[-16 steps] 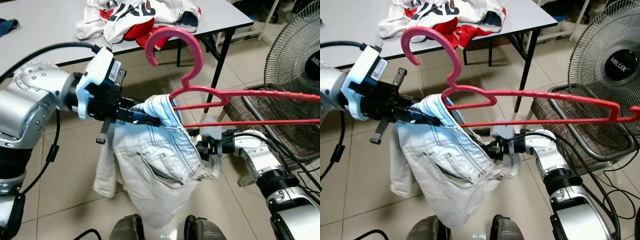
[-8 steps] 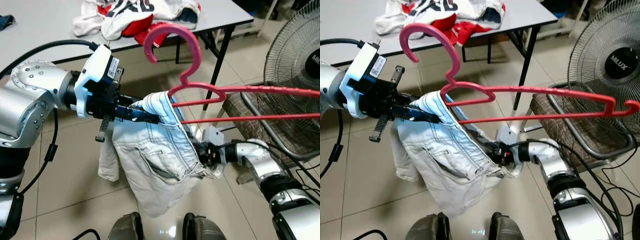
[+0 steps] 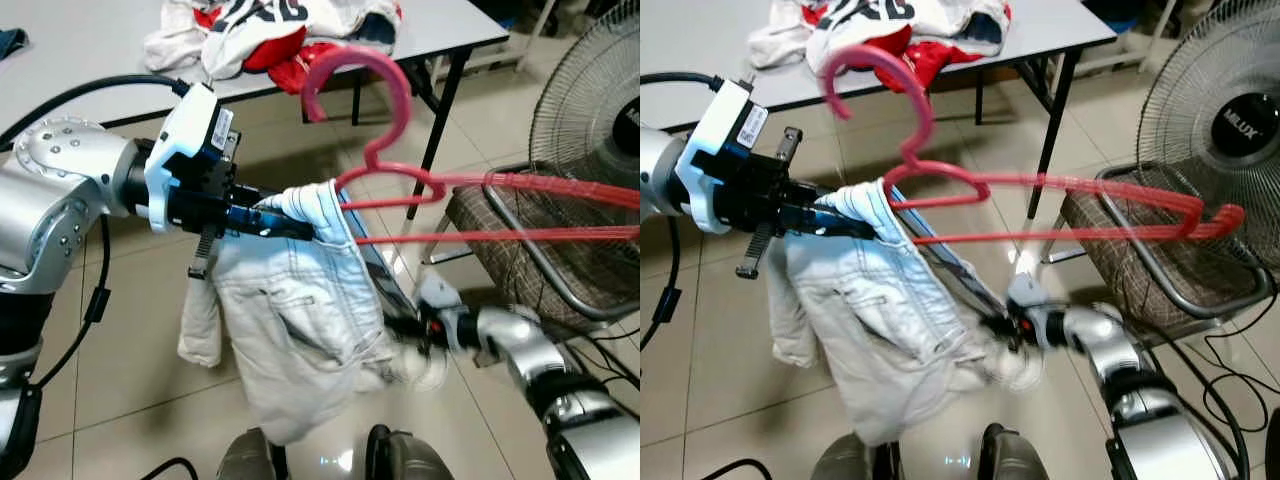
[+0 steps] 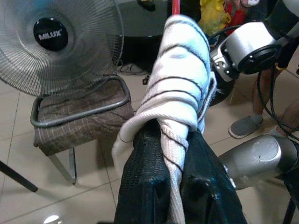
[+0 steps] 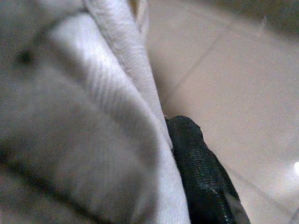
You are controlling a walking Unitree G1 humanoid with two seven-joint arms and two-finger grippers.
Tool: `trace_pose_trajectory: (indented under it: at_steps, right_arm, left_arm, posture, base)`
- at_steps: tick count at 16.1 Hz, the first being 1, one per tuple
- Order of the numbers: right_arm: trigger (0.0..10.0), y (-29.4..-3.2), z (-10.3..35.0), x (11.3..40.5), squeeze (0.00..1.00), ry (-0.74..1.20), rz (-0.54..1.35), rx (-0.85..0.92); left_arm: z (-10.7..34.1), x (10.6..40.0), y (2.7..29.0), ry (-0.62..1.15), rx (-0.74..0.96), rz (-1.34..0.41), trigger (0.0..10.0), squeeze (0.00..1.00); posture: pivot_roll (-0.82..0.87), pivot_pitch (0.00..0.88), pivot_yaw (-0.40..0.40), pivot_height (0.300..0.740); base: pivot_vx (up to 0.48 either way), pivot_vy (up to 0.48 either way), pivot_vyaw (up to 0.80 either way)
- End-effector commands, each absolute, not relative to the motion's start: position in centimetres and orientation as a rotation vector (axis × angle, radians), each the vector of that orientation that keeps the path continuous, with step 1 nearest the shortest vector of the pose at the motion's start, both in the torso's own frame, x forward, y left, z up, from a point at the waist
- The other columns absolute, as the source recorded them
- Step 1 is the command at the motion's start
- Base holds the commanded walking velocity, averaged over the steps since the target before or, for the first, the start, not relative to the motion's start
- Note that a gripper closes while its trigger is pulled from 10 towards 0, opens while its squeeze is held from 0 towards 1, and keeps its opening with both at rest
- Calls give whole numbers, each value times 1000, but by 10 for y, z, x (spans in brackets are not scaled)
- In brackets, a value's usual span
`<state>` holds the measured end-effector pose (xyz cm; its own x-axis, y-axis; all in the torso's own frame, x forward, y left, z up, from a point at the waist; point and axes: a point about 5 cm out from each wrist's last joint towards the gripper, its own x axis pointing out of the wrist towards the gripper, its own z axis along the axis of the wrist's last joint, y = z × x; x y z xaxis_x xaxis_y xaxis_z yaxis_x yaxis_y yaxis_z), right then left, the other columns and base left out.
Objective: Hang hanger
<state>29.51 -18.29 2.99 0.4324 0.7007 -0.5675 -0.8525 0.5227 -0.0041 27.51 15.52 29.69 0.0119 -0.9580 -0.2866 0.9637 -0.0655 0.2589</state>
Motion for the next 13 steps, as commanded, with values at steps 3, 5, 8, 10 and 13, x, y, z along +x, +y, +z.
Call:
trace_pose_trajectory:
  at_steps: [3, 5, 8, 10, 13]
  right_arm:
    - [0, -197, 9, 282, 0, 699, 872, -304]
    - [0, -201, 5, 280, 0, 724, 831, -305]
    - [0, -208, 10, 285, 0, 670, 734, -244]
    - [0, -214, 24, 298, 0, 579, 627, -110]
    - [0, -237, 48, 313, 0, 449, 443, 167]
  left_arm:
    - [322, 269, 160, -117, 468, -1541, 0, 0]
    - [324, 272, 161, -125, 472, -1521, 0, 0]
    - [317, 281, 168, -112, 509, -1420, 0, 0]
    - [301, 283, 174, -50, 562, -1371, 0, 0]
    - [264, 279, 189, 103, 560, -1351, 0, 0]
  posture:
    - [40, 213, 25, 740]
    - [39, 211, 26, 740]
    - [34, 209, 33, 740]
    - [27, 205, 36, 740]
    - [15, 199, 39, 740]
  base:
    - [0, 0, 0]
    - [0, 0, 0]
    - [0, 0, 0]
    - [0, 0, 0]
    - [0, 0, 0]
